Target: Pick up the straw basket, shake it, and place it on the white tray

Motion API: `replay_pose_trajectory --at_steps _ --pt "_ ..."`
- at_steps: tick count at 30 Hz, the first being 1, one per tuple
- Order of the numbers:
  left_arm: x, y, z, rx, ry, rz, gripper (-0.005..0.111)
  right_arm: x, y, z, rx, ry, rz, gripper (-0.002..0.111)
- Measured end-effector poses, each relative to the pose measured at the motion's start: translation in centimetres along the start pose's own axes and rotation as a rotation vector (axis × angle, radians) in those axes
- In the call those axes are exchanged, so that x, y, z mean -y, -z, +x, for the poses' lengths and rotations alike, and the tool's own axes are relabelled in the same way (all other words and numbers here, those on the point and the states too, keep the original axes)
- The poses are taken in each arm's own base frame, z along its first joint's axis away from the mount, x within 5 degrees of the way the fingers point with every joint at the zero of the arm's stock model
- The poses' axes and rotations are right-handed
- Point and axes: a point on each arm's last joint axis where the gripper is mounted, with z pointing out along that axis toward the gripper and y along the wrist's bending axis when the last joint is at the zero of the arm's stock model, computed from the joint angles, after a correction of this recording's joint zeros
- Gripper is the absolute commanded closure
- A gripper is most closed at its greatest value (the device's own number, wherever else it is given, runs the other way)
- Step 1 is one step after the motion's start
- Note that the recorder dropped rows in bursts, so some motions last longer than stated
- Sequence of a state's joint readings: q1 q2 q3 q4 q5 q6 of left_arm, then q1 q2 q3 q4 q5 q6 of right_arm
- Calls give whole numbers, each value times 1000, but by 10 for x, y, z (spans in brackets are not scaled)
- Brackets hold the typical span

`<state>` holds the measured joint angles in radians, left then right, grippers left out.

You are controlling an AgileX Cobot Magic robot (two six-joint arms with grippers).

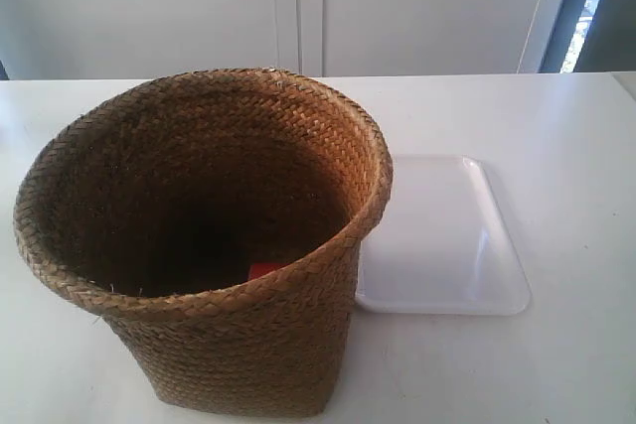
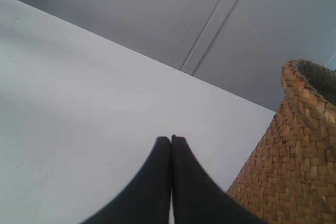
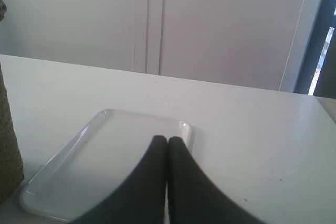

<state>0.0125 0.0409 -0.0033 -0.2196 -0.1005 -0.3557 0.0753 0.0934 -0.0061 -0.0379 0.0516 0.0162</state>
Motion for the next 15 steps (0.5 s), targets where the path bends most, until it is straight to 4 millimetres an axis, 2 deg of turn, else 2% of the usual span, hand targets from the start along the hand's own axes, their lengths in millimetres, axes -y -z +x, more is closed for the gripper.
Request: replay_pose_trajectory --at_steps 15 --pt "-1 0 4 -44 2 -9 107 0 0 0 0 16 0 108"
